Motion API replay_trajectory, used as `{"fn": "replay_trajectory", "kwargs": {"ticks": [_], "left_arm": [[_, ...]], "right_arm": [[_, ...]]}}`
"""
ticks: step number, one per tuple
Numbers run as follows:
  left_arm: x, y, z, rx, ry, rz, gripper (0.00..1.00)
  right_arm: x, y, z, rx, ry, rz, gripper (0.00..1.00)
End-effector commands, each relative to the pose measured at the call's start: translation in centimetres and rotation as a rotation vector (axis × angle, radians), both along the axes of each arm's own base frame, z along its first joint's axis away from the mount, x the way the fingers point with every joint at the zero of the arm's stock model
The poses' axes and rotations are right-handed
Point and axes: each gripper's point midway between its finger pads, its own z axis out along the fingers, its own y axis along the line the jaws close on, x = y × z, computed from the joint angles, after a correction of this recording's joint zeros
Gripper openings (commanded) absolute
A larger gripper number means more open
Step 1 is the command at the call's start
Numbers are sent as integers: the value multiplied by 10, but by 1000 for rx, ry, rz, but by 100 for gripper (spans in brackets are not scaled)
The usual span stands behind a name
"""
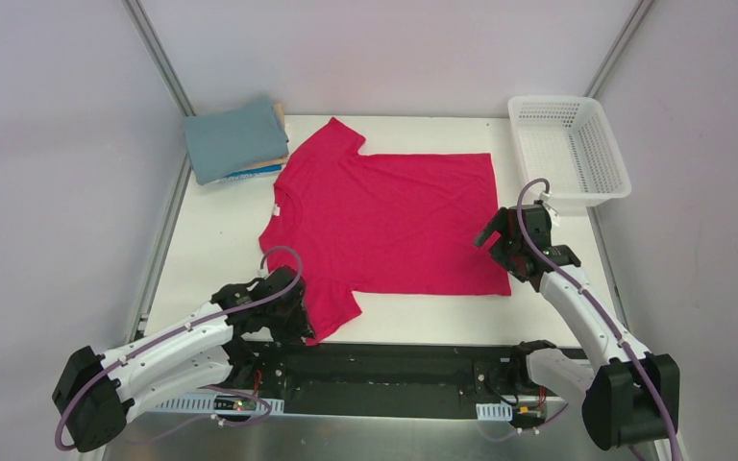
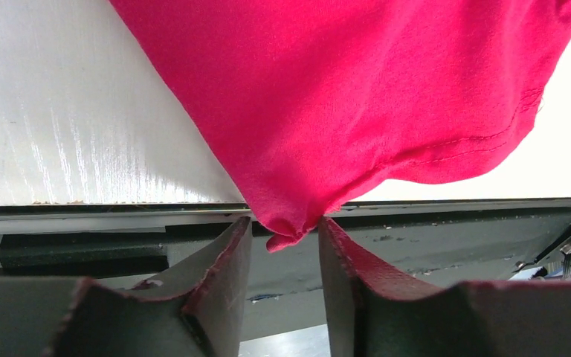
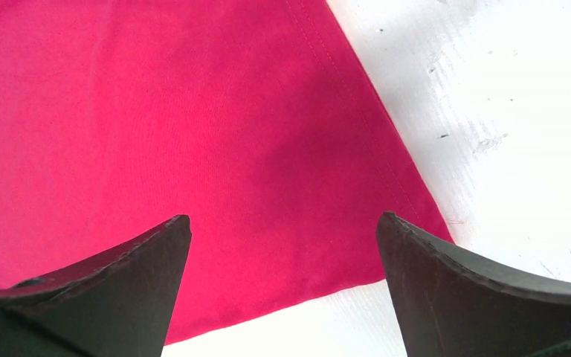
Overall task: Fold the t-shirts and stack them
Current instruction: Grab the side of the flattened tshirt closest away from the robot with both arms
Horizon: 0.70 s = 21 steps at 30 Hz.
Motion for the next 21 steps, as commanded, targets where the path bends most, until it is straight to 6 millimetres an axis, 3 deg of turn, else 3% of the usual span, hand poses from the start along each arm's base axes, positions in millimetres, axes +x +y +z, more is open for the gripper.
{"fn": "replay_trajectory", "kwargs": {"ticks": [1,6,10,17,21], "left_arm": [[-7,0,-4,-5,35,14,35],[-13,-5,-7,-43,59,3,20],[-13,-10,-3,-77,51,-3,0],[-10,-16,7,-123,25,-1,0],[0,-17,13,-120,-16,16,0]], "right_arm": [[1,-11,1,-24,-4,-62,100],[-4,-27,-1,-66,7,-154,100],[-12,-38,-1,-84,4,-214,100],[-37,-52,-11,-110,59,-286,97],[-51,-50,-29,-82,113,-307,94]]}}
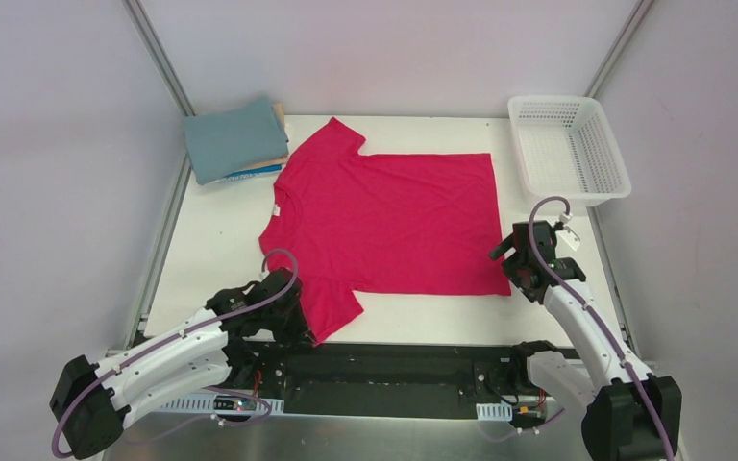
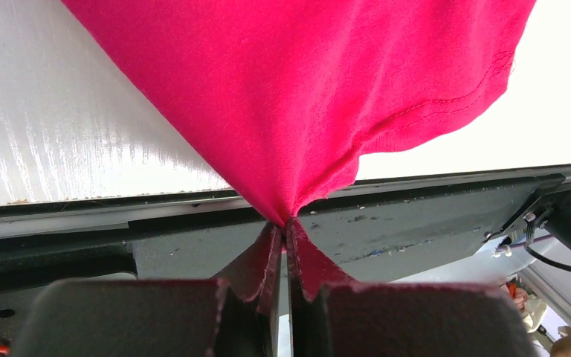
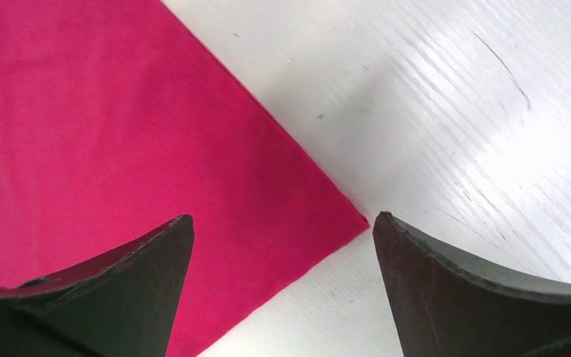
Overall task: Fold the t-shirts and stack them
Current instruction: Grab the side of the flattened tshirt closest away from the robot with both arms
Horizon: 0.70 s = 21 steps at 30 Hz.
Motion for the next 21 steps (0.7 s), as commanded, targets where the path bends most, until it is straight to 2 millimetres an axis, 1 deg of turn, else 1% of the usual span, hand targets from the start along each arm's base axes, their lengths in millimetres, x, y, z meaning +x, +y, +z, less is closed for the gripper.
{"fn": "replay_trajectory", "kwargs": {"ticks": [1,4,8,10,14,16,18,21], "left_arm": [[9,-5,10,-18,-42,18,0],[16,-10,19,-40,-90,-1,0],[20,-18,29,-74,-126,-39,0],[20,-20,30,-74,-120,-52,0],[22,-21,30,-60,-122,-60,0],[23,-22,30,-58,-121,-58,0],[23,-22,30,-59,-116,-58,0],[24,-22,28,-60,-114,-46,0]], "right_arm": [[-25,-8,-24,9,83,-81,93],[-30,-10,-36,18,96,-126,89],[-31,-11,-49,30,82,-167,79],[-31,-10,-52,39,78,-172,74],[-32,-11,-56,39,81,-175,57],[-34,-10,-59,44,93,-174,53],[-35,-8,-62,53,101,-171,50],[-35,-7,-64,53,107,-163,42]]}}
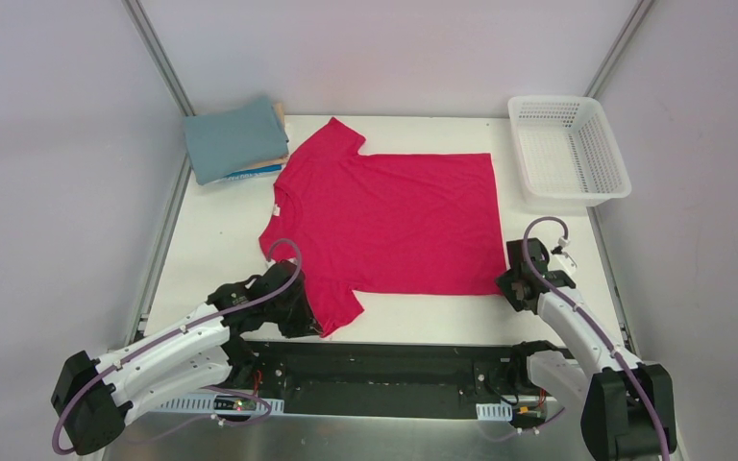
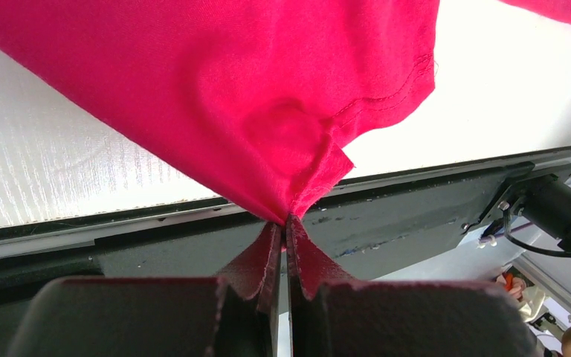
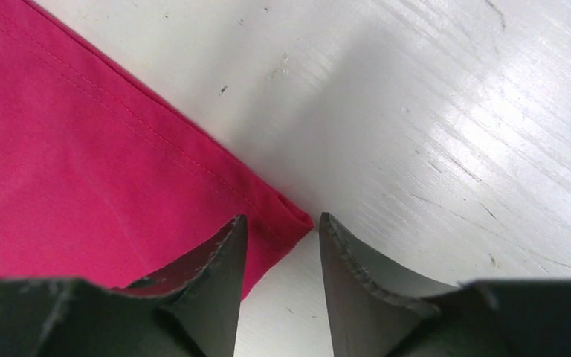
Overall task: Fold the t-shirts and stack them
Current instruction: Grab the side of the flattened tshirt closest away from the robot with both arms
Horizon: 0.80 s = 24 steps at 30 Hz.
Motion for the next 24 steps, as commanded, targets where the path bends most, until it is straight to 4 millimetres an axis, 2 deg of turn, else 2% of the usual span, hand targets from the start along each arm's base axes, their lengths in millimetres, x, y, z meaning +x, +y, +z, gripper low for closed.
{"fn": "replay_trajectory", "kwargs": {"ticks": [1,3,9,13,19,24], "left_arm": [[6,-7,9,-28,-34,-1,0],[7,-9,9,-40,-40,-2,0],[16,-14,19,-61,-99,-15,0],[26,-18,28,-56,-148,-33,0],[48,-23,53,-30,-253,-61,0],[72,-25,75,0,-326,-78,0]], "right_arm": [[1,-2,-5,0,-4,-19,40],[2,-2,-4,-2,-8,-15,37],[8,1,-4,2,-10,1,19],[15,4,5,9,-31,37,0],[31,14,31,19,-54,123,0],[42,17,42,12,-25,162,0]]}}
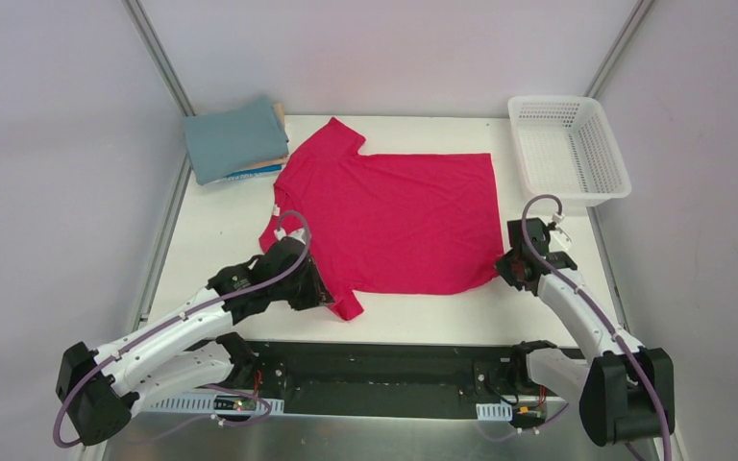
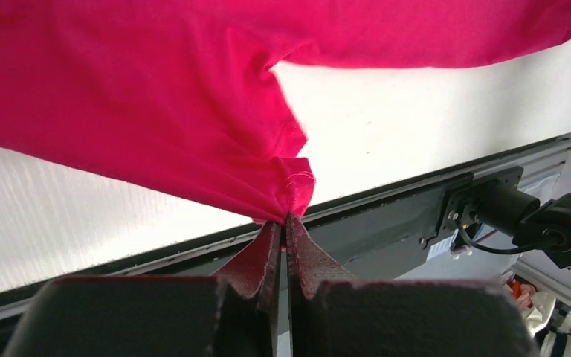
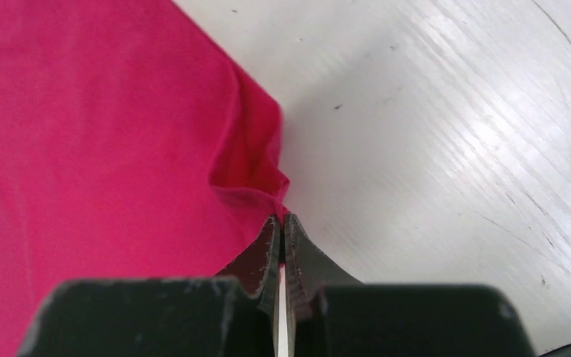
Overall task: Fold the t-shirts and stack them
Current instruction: Grab the side of the flattened tshirt closest away from the robot with both arms, then fold the flattened tshirt in 1/3 of the way
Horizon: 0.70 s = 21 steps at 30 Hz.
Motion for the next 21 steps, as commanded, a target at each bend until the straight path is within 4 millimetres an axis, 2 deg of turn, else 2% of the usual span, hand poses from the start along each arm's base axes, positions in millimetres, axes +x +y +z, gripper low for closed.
{"fn": "replay_trajectory", "kwargs": {"ticks": [1,6,12,21], "left_arm": [[31,-3,29,28,-125,-15,0],[60,2,45,52,-162,23,0],[103,24,61,96,-215,143,0],[140,32,77,177,-284,157,0]], "right_arm": [[14,4,18,-8,10,55,0],[30,7,30,-11,4,76,0],[48,10,41,-21,2,87,0],[71,9,51,-45,3,92,0]]}}
